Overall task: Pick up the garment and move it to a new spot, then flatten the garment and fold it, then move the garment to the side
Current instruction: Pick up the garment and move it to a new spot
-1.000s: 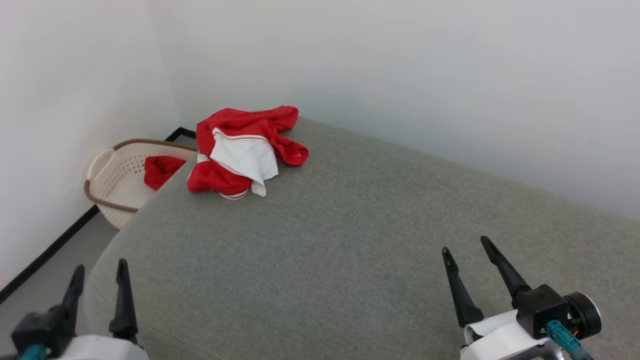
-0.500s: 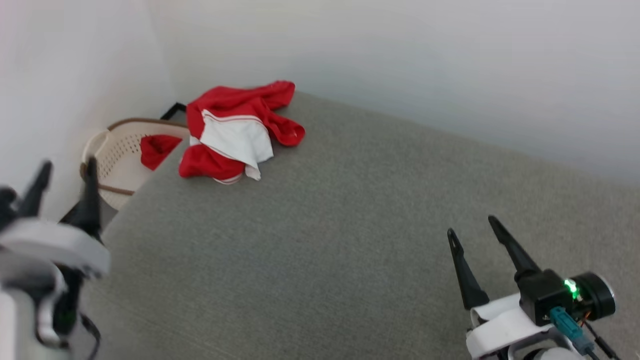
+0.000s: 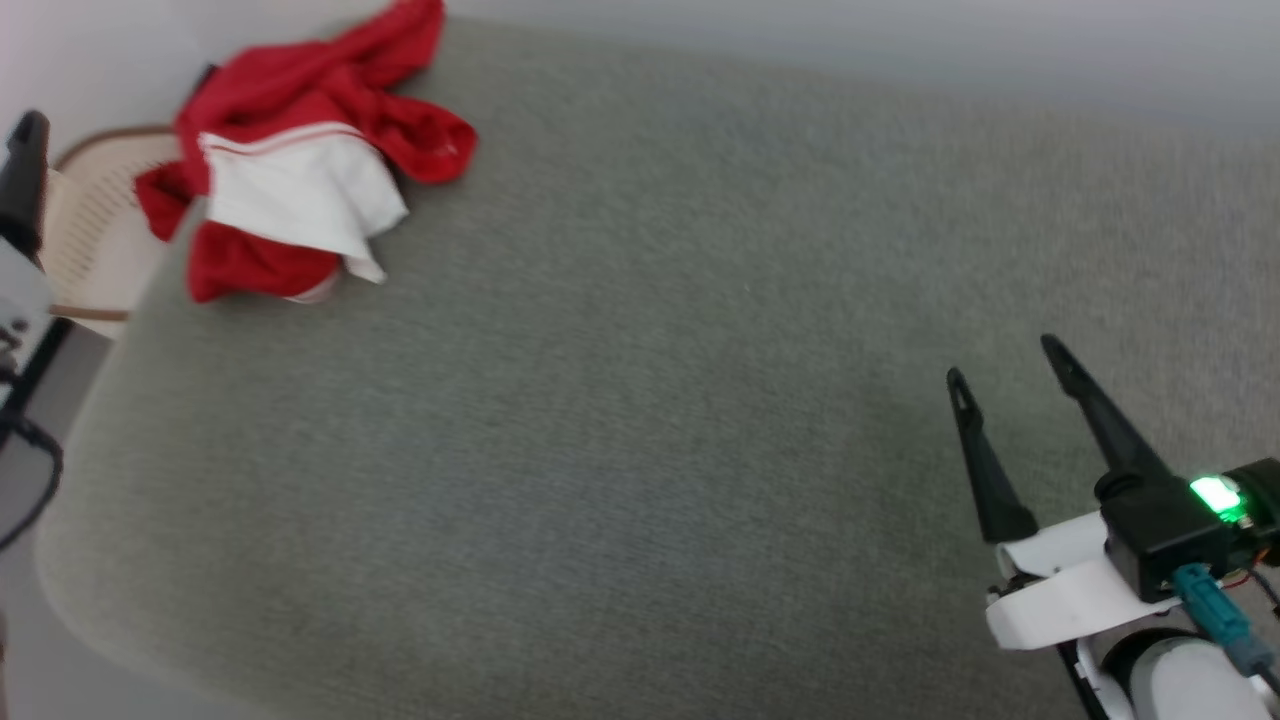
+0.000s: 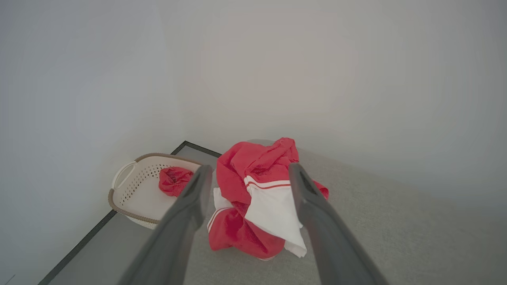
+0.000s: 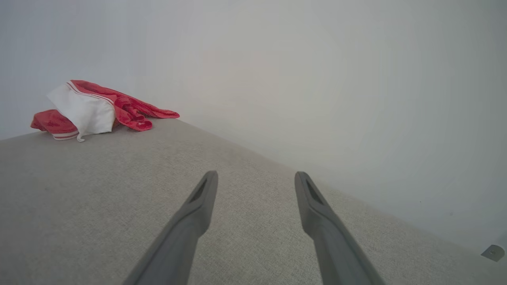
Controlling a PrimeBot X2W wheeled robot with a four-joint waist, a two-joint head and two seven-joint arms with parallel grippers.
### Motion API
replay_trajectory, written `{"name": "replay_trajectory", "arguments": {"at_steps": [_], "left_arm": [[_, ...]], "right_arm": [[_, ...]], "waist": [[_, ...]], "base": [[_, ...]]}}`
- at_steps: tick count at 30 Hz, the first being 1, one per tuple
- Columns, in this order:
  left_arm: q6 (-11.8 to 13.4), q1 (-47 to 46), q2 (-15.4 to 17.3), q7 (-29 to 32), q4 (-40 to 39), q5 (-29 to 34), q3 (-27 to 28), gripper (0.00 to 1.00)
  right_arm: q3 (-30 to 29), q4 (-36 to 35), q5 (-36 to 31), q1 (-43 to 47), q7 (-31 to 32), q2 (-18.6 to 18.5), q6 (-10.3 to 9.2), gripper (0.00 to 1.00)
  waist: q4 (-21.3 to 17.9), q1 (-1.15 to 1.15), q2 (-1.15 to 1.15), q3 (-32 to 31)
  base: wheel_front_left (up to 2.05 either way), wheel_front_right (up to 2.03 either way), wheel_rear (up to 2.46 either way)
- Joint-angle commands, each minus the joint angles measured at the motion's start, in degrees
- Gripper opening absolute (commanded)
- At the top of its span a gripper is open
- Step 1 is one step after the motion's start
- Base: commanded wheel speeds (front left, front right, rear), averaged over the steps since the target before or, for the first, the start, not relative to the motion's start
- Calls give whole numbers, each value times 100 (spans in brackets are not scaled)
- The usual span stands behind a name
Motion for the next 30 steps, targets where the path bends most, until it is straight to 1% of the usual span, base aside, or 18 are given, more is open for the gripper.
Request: {"name": "replay_trajectory", "arguments": {"at_steps": [1, 4, 11, 17, 20, 26, 29, 30], "left_arm": [[-29, -109, -10, 22, 86, -53, -19, 100], [-43, -538, 134, 182, 507, -56, -109, 100], [-7, -1259, 244, 463, 1422, 45, -355, 100], [141, -1597, 359, 706, 2235, 195, -544, 100], [214, -1756, 381, 808, 2631, 233, -600, 100], [303, -2035, 346, 812, 3337, 226, -652, 100], [264, -2123, 273, 744, 3638, 148, -628, 100], [251, -2152, 232, 746, 3739, 102, -617, 78]], "right_arm": [[-18, -52, 15, -82, 29, -26, -2, 100], [-58, -253, 48, -168, 102, -136, -2, 100], [-85, -606, 108, -281, 238, -265, -2, 100], [-167, -800, 128, -259, 311, -297, -2, 100], [-207, -918, 140, -247, 357, -320, -2, 100], [-219, -1089, 176, -304, 466, -348, -2, 100], [-218, -1132, 176, -305, 504, -354, -2, 100], [-225, -1141, 174, -304, 519, -354, -2, 100]], "waist": [[-541, 0, 0, 706], [-640, 0, 0, 991], [-881, 0, 0, 1481], [-1075, 0, 0, 1747], [-1129, 0, 0, 1859], [-1192, 0, 0, 2021], [-1201, 0, 0, 2052], [-1198, 0, 0, 2055]], "base": [[0, 0, 0], [0, 0, 0], [0, 0, 0], [0, 0, 0], [0, 0, 0], [0, 0, 0], [0, 0, 0], [0, 0, 0]]}}
